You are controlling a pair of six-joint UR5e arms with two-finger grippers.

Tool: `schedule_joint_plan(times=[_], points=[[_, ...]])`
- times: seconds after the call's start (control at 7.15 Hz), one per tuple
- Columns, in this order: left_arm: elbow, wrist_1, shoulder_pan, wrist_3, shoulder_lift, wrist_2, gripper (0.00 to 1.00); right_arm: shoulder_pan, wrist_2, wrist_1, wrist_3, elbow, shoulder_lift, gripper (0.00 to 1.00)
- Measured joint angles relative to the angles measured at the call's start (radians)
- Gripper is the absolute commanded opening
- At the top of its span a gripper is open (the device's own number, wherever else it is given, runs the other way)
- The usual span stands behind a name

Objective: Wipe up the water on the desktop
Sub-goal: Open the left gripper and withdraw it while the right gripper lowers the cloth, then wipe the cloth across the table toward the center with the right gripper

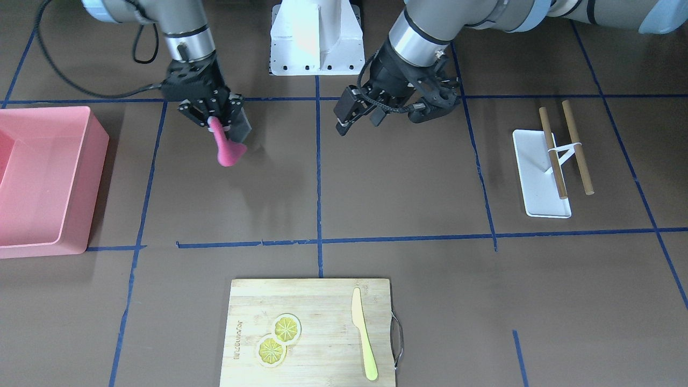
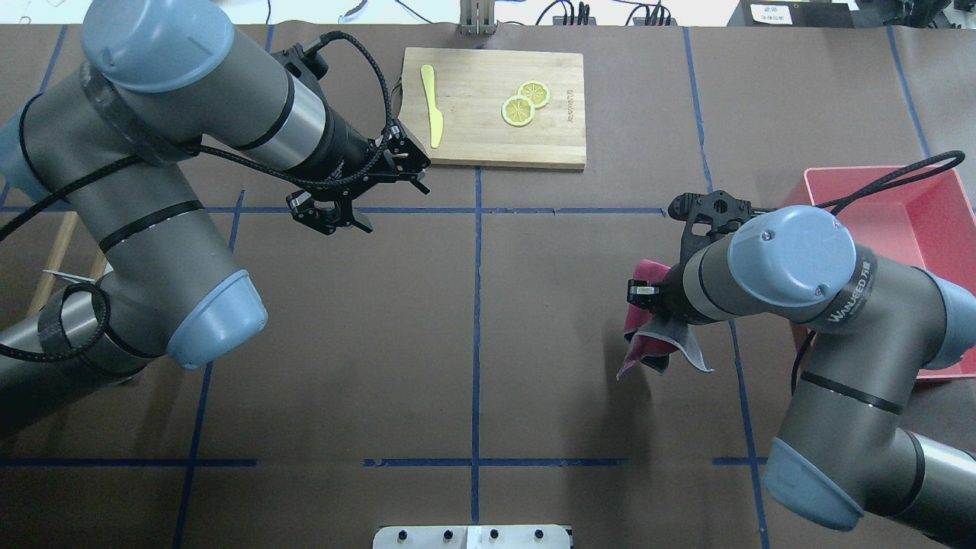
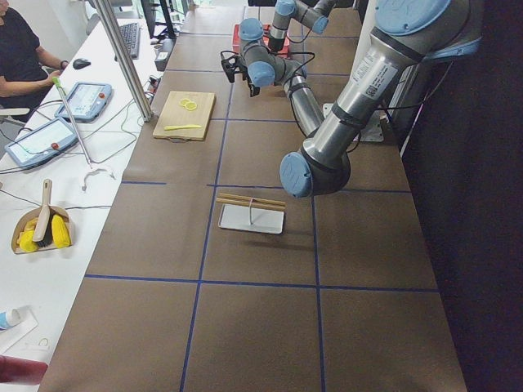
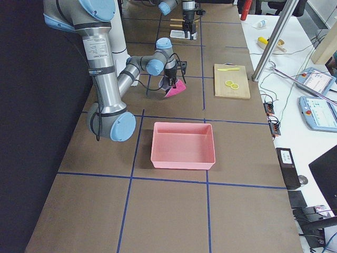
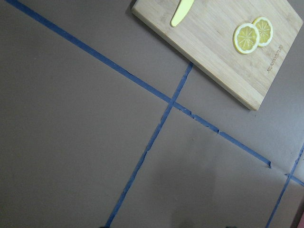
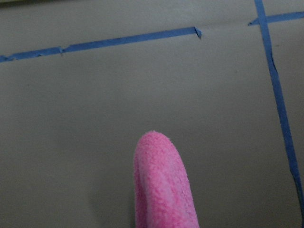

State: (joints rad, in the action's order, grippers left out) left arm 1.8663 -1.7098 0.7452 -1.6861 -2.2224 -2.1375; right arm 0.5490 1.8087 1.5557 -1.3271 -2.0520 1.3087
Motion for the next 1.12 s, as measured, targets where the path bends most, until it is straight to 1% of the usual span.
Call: schedule_joint_plan(times=[0.28, 0.42, 0.7, 0.98, 1.12], points=[[-0.001, 0.000, 0.007, 0.044, 0.017, 0.001, 0.85, 0.017, 0.103, 0.018, 0.014, 0.077, -0.020, 0.00], [0.000, 0.000, 0.012, 0.052, 0.026, 0.001, 0.85, 0.015, 0.142, 0.022, 0.018, 0.119, -0.060, 0.00], [0.005, -0.001, 0.024, 0.056, 0.034, 0.001, 0.85, 0.004, 0.205, 0.020, 0.018, 0.264, -0.200, 0.00], [0.011, 0.000, 0.030, 0.057, 0.035, 0.000, 0.86, -0.005, 0.226, 0.015, 0.005, 0.420, -0.356, 0.00], [0.014, 0.000, 0.030, 0.057, 0.038, -0.001, 0.86, -0.008, 0.229, 0.014, -0.015, 0.483, -0.423, 0.00]])
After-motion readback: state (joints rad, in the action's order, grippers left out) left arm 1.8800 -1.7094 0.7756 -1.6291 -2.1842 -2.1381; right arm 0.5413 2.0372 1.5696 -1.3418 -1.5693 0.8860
